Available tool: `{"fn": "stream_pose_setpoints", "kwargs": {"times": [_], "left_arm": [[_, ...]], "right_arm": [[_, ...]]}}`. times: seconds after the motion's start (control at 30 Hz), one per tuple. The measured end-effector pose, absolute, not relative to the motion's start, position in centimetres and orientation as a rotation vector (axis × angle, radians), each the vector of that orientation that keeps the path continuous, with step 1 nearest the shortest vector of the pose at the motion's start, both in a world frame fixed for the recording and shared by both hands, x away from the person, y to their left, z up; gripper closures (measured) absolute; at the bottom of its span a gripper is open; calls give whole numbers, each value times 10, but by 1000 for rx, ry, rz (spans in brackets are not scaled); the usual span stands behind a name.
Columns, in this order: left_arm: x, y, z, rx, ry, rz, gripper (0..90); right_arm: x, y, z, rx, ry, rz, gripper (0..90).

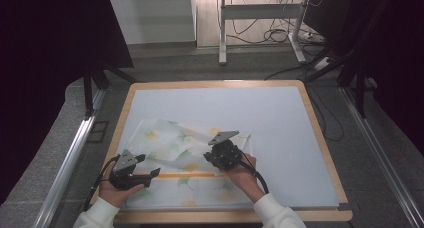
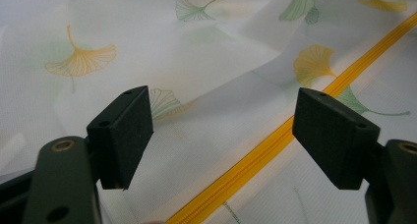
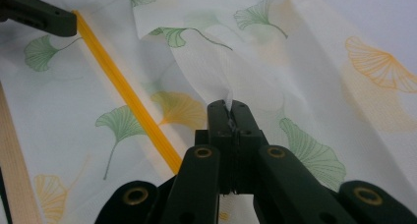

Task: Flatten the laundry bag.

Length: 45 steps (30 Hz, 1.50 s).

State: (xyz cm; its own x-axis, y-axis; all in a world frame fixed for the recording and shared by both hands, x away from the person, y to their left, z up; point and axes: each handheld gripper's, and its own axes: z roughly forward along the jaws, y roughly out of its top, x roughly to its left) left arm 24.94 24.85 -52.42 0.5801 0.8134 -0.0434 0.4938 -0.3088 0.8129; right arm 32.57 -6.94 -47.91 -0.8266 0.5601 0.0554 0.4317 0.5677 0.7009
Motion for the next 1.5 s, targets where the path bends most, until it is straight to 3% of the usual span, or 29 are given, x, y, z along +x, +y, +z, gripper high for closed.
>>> {"fn": "stream_pose_setpoints", "kwargs": {"times": [0.8, 1.5], "left_arm": [[250, 247, -526, 1995, 1038, 477, 225], [250, 246, -527, 2004, 1034, 469, 225]], "right_arm": [[354, -89, -465, 938, 2528, 1169, 888], [396, -102, -480, 1102, 2454, 1167, 888]]}}
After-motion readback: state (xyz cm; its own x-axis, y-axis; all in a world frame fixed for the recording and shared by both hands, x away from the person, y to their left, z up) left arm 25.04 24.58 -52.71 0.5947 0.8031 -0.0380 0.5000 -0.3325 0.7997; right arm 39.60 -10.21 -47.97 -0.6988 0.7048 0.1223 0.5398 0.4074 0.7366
